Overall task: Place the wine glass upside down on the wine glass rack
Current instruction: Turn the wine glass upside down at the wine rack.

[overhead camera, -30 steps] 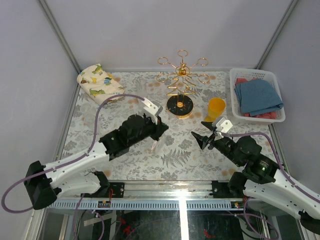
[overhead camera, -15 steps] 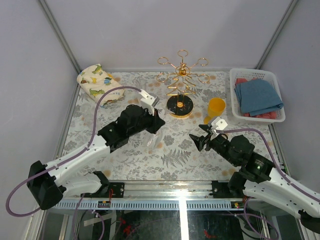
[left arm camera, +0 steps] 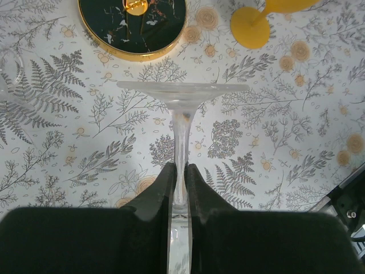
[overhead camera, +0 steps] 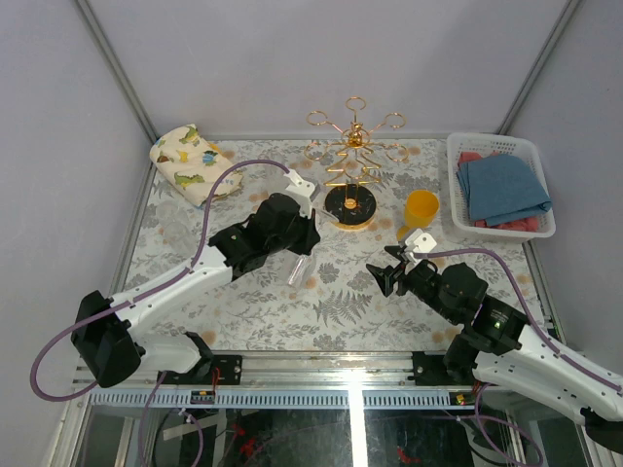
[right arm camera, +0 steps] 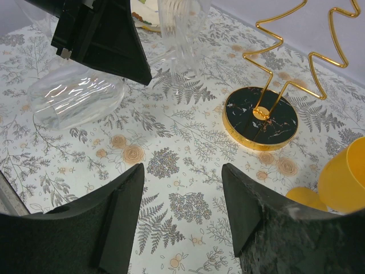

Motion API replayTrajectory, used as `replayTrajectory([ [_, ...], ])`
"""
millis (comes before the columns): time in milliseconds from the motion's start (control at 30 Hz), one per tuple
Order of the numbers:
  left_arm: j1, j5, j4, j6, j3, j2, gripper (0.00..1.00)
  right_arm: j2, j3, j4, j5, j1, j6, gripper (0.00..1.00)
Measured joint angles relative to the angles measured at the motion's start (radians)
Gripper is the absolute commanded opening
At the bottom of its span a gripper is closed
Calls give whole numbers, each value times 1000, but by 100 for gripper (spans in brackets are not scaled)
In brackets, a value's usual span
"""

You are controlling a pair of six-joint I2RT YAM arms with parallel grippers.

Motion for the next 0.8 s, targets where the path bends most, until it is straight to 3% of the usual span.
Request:
replayTrajectory([
  [367, 0, -11, 25, 24, -84, -50, 0, 8, -16, 0, 0, 0, 8, 63],
  [800, 0, 22, 239, 24, -200, -100, 0, 21, -29, 0, 1, 0, 51, 71],
])
